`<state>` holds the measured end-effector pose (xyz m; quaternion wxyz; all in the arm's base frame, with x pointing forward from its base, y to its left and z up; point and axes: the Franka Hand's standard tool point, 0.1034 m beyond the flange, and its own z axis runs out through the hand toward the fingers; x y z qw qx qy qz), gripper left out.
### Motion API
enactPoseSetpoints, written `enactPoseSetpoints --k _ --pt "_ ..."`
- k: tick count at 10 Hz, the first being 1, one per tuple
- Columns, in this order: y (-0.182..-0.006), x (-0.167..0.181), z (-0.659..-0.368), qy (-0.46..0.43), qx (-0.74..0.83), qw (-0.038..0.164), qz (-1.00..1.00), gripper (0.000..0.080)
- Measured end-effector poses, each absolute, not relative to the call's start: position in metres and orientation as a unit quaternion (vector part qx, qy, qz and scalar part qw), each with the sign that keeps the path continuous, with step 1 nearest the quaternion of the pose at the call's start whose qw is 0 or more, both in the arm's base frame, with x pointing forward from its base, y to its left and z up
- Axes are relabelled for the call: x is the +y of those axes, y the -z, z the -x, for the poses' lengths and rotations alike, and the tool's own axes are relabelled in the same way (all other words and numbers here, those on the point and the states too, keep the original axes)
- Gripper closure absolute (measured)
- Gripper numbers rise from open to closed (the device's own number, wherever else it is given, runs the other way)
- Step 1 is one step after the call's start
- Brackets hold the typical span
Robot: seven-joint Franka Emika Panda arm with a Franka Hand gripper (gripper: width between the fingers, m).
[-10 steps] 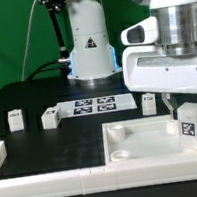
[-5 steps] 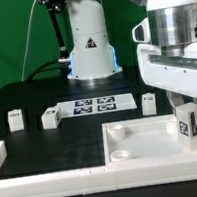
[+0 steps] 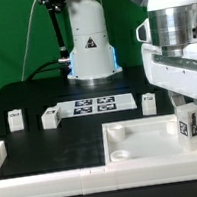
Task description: Assemble one leg
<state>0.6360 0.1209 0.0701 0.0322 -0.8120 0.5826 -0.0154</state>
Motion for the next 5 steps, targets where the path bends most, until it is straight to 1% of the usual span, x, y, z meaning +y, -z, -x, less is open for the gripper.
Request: enactPoseSetpoints --k 1,2,3,4,5 --pt "-0.0699 0.1206 -0.6362 0.015 0.549 0.030 0.835 0.0266" --pt "-0.0701 0.1210 -0.6364 0.017 0.500 0.028 0.865 0.0266" --pt "-0.0699 0.1210 -0.6363 0.019 0.451 0.027 0.892 0.0174" --pt "-0.0688 0.1196 -0.6361 0.021 0.387 0.024 0.922 0.0157" --pt "-0.0679 0.1182 -0.6361 0.022 0.331 0.022 0.943 0.0157"
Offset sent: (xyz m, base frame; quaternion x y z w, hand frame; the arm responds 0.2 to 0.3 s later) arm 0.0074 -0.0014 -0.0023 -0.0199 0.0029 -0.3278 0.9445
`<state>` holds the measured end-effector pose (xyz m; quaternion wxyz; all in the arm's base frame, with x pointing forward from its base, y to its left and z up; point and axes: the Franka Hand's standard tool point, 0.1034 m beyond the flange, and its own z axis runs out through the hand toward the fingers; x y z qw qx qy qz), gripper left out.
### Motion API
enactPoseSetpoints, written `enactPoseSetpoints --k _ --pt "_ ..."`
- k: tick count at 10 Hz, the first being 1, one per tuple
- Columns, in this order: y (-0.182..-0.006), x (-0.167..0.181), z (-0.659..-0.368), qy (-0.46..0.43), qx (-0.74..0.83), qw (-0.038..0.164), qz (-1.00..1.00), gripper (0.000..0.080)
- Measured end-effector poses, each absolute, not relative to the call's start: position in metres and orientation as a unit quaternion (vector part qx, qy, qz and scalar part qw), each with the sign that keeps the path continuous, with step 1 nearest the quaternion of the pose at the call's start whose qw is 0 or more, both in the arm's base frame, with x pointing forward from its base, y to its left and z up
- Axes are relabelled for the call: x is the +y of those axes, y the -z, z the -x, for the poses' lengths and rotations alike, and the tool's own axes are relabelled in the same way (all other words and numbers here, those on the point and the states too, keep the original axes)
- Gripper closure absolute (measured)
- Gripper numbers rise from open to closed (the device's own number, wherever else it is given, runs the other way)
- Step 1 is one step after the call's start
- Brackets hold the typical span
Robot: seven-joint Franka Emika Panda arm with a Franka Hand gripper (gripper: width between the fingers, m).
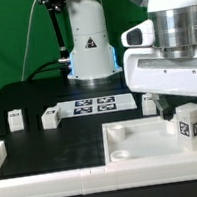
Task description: Assemble one leg
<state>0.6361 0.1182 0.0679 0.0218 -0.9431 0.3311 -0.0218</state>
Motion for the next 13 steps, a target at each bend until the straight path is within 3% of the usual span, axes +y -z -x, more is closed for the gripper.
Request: enactPoseSetpoints --k 8,10,11,12,13 --pt "-0.0687 0.1190 -0.6363 0.027 0.000 0.005 1.000 0.0150" --pt "-0.0686 0.1172 -0.6366 0.027 -0.061 0.001 0.998 0.0179" --pt "-0.0686 0.1173 -0.6365 0.027 -0.055 0.001 0.998 0.0359" --pt "-0.0686 0.1174 -0.6365 0.027 -0.050 0.001 0.998 0.0359" --pt "-0.0686 0.1174 -0.6365 0.027 -0.041 0.002 0.999 0.0509"
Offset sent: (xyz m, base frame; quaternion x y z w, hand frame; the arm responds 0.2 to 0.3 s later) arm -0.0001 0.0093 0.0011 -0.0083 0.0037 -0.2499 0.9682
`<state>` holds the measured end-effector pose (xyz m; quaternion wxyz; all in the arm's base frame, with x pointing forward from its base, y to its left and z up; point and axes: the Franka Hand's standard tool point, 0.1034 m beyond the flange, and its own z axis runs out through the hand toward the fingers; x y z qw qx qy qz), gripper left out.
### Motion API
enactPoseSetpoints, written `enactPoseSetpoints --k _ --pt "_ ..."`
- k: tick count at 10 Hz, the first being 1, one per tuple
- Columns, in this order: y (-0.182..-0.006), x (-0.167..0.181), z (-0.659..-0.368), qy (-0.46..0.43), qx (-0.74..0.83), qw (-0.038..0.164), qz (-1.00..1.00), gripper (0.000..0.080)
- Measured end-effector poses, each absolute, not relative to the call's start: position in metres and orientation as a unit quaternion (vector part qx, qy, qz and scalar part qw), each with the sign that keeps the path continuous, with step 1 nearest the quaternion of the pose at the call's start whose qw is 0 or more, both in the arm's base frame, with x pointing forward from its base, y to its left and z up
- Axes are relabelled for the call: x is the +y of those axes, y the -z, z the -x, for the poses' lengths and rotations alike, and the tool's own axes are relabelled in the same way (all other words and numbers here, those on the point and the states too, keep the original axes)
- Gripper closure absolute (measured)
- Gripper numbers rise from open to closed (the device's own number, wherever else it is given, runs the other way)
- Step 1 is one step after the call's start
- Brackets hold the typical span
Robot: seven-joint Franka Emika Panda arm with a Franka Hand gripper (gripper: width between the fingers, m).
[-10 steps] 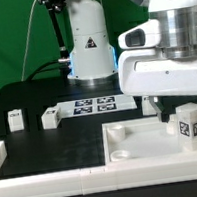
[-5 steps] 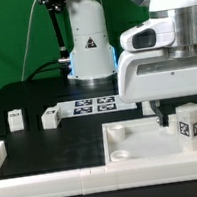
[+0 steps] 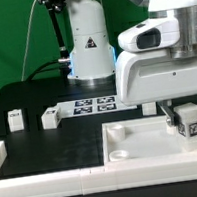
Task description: Assemble one leg
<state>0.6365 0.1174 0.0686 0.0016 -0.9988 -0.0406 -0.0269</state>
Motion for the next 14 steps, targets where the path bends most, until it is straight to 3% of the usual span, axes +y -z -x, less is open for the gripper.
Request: enactPoseSetpoints --k 4,14 --pt "-0.0684 0.1185 -0.6361 0.026 0.059 0.007 0.998 0.0508" --pt "-0.0675 0.1215 -0.6360 0.019 0.551 0.034 0.834 0.0508"
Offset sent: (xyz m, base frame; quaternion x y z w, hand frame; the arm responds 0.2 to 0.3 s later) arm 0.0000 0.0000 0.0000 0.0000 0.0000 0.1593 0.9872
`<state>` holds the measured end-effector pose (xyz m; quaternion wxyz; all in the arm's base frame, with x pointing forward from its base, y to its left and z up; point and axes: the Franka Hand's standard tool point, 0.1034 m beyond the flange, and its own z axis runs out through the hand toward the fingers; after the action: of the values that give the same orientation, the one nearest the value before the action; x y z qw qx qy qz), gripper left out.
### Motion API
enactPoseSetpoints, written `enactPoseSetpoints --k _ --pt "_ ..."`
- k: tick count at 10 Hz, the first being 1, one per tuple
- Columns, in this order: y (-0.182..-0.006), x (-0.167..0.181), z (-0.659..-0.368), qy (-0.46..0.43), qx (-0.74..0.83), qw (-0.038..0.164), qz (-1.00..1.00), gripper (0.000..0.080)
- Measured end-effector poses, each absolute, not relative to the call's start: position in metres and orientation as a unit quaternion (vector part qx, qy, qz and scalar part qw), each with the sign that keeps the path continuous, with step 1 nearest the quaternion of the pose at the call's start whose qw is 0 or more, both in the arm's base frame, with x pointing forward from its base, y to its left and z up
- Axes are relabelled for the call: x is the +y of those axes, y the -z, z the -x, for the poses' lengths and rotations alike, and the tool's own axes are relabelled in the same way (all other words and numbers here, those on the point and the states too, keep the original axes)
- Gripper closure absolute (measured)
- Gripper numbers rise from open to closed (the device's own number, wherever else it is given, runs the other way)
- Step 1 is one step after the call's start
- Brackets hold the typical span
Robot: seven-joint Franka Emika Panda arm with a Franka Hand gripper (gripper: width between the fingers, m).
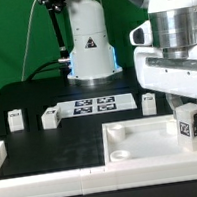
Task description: Assemble one leg
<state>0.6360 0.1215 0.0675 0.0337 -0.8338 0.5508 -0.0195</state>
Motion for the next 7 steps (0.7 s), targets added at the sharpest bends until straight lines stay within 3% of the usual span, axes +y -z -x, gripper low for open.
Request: enactPoseSetpoints --k 3,5,6,7 --pt "-0.0674 0.1214 -0.6363 0.008 0.597 0.044 0.801 0.0508" --pt "-0.0673 0.1215 -0.6363 0.009 0.571 0.043 0.820 0.0258" --pt "-0.0671 0.1207 -0.6365 0.010 0.562 0.043 0.826 0.0258" --pt "-0.0671 0.1195 -0.6367 0.013 0.518 0.041 0.854 0.0173"
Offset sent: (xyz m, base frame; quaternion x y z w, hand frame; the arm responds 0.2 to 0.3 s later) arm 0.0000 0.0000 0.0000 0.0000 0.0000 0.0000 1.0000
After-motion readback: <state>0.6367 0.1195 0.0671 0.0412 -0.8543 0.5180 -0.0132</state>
